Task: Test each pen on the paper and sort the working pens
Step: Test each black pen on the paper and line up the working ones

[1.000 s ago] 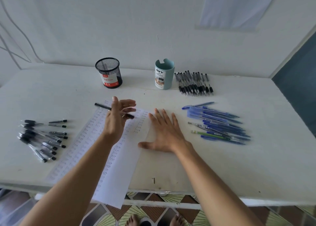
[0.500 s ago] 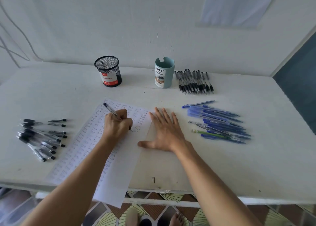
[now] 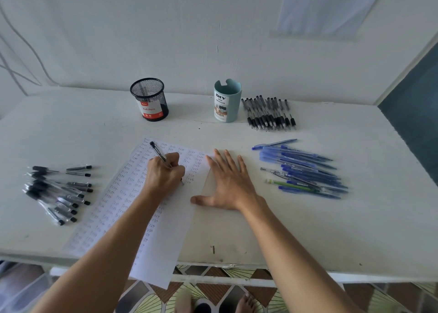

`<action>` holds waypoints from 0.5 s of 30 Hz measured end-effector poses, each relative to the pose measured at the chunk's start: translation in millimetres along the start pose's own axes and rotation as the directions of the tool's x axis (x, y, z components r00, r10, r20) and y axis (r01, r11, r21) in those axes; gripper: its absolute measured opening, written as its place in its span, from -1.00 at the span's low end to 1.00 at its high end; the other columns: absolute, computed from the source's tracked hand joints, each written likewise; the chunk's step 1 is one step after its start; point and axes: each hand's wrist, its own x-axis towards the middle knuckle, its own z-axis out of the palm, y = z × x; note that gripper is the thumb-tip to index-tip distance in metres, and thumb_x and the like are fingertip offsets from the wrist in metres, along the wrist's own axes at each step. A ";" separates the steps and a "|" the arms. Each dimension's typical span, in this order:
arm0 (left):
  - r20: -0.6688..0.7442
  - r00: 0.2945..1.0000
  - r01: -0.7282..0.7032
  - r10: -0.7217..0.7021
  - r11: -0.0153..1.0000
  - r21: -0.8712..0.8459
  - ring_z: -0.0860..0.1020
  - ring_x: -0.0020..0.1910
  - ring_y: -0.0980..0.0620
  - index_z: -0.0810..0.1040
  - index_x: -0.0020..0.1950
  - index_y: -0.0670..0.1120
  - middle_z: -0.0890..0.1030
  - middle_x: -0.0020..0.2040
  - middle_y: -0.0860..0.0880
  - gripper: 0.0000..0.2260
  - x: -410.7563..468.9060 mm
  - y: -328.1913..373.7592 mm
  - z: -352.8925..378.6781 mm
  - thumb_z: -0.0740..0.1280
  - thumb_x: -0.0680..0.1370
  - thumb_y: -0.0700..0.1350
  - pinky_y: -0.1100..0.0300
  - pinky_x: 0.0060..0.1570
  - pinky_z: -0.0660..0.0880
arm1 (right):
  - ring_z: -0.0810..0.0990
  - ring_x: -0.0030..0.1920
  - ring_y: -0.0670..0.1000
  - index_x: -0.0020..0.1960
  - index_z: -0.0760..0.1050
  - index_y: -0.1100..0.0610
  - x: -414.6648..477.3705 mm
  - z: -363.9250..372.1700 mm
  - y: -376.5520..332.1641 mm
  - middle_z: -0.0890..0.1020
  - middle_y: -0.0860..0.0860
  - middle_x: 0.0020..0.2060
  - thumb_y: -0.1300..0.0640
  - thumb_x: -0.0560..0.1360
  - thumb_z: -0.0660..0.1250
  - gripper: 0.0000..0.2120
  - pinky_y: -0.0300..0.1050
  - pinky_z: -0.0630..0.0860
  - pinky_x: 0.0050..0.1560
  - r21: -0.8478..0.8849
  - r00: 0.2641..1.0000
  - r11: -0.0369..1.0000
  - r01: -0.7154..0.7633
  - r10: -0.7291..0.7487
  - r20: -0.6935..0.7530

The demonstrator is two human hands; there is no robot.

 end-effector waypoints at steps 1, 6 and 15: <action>-0.003 1.000 -0.002 0.002 1.000 0.012 0.16 -0.43 0.03 0.18 -0.43 -0.07 0.23 -0.45 -0.06 -0.76 0.3 -0.9 0.3 0.25 0.25 -0.25 0.22 -0.52 0.05 | -0.31 0.59 0.03 0.63 -0.15 0.00 0.1 0.3 0.0 -0.19 -0.02 0.61 -0.62 0.26 0.19 0.18 0.19 -0.33 0.53 0.000 1.000 1.000 0.000 0.000 -0.001; 0.002 1.000 -0.004 0.004 1.000 -0.004 0.15 -0.43 0.07 0.16 -0.39 -0.16 0.22 -0.42 -0.09 -0.70 0.1 -1.1 0.9 0.26 0.32 -0.42 0.24 -0.51 0.03 | -0.31 0.59 0.03 0.63 -0.15 0.00 -0.7 -1.1 -0.4 -0.19 -0.02 0.61 -0.61 0.27 0.20 0.17 0.19 -0.33 0.53 0.002 1.000 1.000 -0.003 0.003 0.001; 0.013 1.000 -0.013 0.013 1.000 0.006 0.12 -0.44 0.09 0.16 -0.41 -0.07 0.19 -0.42 -0.08 -0.66 -0.9 3.0 1.3 0.25 0.31 -0.42 0.28 -0.52 0.02 | -0.29 0.59 0.04 0.63 -0.15 0.00 -1.5 -3.1 -1.6 -0.19 -0.01 0.62 -0.60 0.28 0.21 0.17 0.19 -0.31 0.54 0.000 1.000 1.000 0.001 -0.001 0.003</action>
